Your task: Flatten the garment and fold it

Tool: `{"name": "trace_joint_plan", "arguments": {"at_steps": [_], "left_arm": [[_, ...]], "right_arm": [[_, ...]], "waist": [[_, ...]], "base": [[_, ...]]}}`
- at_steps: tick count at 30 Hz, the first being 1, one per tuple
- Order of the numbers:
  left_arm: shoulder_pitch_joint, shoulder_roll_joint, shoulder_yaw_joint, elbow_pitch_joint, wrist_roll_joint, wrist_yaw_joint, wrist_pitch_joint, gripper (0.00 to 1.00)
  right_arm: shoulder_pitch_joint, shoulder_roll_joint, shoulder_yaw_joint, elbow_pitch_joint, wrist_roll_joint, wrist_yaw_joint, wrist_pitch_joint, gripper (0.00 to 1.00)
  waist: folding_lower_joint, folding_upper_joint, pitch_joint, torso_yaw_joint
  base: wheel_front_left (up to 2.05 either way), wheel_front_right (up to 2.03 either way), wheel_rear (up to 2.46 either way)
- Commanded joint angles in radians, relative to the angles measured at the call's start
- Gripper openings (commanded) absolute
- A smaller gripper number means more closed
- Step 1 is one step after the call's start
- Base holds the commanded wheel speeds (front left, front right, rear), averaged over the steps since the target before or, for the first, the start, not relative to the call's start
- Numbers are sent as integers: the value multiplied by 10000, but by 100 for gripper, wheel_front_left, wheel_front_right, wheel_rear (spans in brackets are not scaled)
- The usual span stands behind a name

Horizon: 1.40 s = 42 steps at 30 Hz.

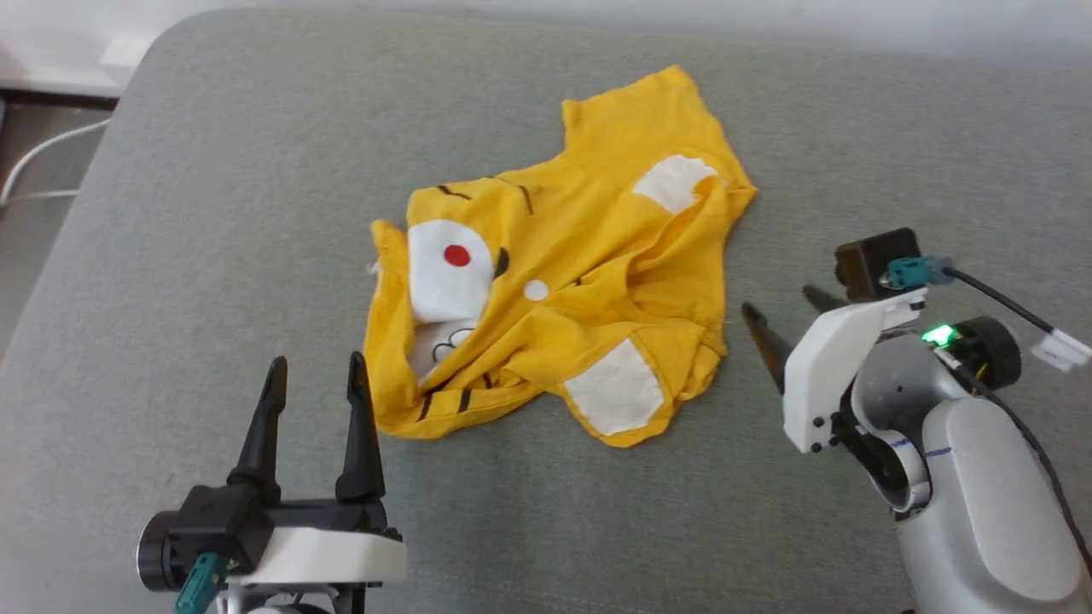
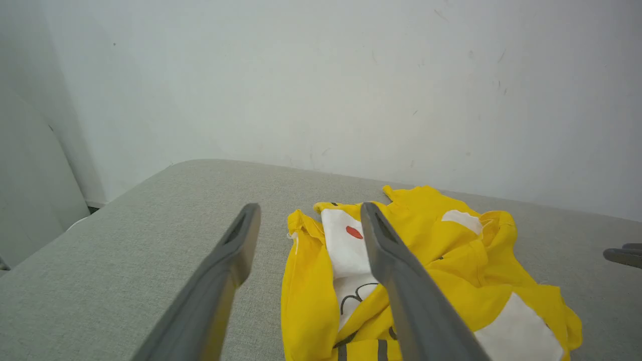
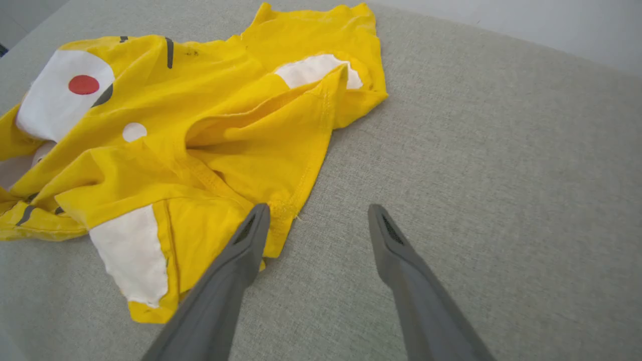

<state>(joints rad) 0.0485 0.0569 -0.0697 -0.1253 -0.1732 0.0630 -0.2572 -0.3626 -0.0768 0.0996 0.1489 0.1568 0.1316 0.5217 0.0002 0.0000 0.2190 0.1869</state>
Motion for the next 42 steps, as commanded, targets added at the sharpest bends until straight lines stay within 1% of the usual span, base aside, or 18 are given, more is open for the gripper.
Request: {"name": "trace_joint_plan", "arguments": {"at_steps": [1, 3, 5, 9, 13, 17, 18, 19, 20, 23, 27, 31, 33, 36, 39, 42], "left_arm": [[-187, -51, -25, 48, -48, -44, -45, 100], [-232, -58, -84, 108, -96, -60, -45, 100], [-290, -61, -177, 169, -188, -45, -45, 100], [-439, -63, -428, 296, -393, 6, -45, 100], [-589, -64, -624, 361, -510, 45, -45, 100], [-752, -65, -765, 436, -597, 54, -45, 100], [-784, -65, -793, 443, -617, 57, -45, 100], [-808, -65, -811, 449, -633, 68, -45, 100], [-824, -65, -821, 456, -645, 77, -45, 100], [-851, -65, -802, 484, -638, 114, -45, 100], [-820, -65, -698, 515, -581, 118, -45, 100], [-705, -66, -656, 559, -553, 61, -45, 100], [-648, -66, -666, 593, -525, 24, -45, 100], [-559, -66, -652, 636, -514, -8, -45, 100], [-455, -66, -631, 679, -499, -23, -45, 100], [-344, -66, -633, 724, -496, -48, -45, 100]], "right_arm": [[-132, -16, 68, 82, 177, -9, 252, 100], [-217, -76, 251, 246, 330, -9, 732, 100], [-322, -213, 427, 371, 301, -9, 860, 100], [-530, -309, 380, 943, 115, -9, 620, 100], [-902, -303, 41, 1863, -410, -9, 335, 100], [-1259, -222, -240, 2888, -752, -9, 305, 100], [-1336, -196, -210, 3100, -787, -9, 303, 49], [-1416, -173, -186, 3268, -812, -9, 245, 29], [-1491, -145, -195, 3422, -811, -9, 172, 0], [-1728, -80, -260, 3732, -811, -9, -155, 0], [-2059, -51, -316, 3867, -778, -9, -599, 0], [-2138, -114, -129, 3495, -266, -9, -712, 0], [-1961, -257, 89, 3051, 82, -9, -616, 0], [-1300, -533, 611, 2060, 717, -9, -228, 0], [-220, -749, 1024, 792, 1535, -9, 480, 0], [1073, -903, 1331, -543, 2109, -9, 1171, 0]], "waist": [[-2, 0, 190, 323], [-2, 0, 253, 479], [-2, 0, 329, 634], [-2, 0, 476, 991], [-2, 0, 654, 1321], [-2, 0, 818, 1625], [-2, 0, 843, 1679], [-2, 0, 861, 1712], [-2, 0, 870, 1730], [-2, 0, 843, 1705], [-2, 0, 649, 1476], [-2, 0, 345, 1114], [-2, 0, 195, 929], [-2, 0, -39, 658], [-2, 0, -250, 440], [-2, 0, -408, 288]], "base": [[0, 0, 0], [0, 0, 0], [0, 0, 0], [0, 0, 0], [0, 0, 0], [0, 0, 0], [0, 0, 0], [0, 0, 0], [0, 0, 0], [0, 0, 0], [0, 0, 0], [0, 0, 0], [0, 0, 0], [0, 0, 0], [0, 0, 0], [0, 0, 0]]}}
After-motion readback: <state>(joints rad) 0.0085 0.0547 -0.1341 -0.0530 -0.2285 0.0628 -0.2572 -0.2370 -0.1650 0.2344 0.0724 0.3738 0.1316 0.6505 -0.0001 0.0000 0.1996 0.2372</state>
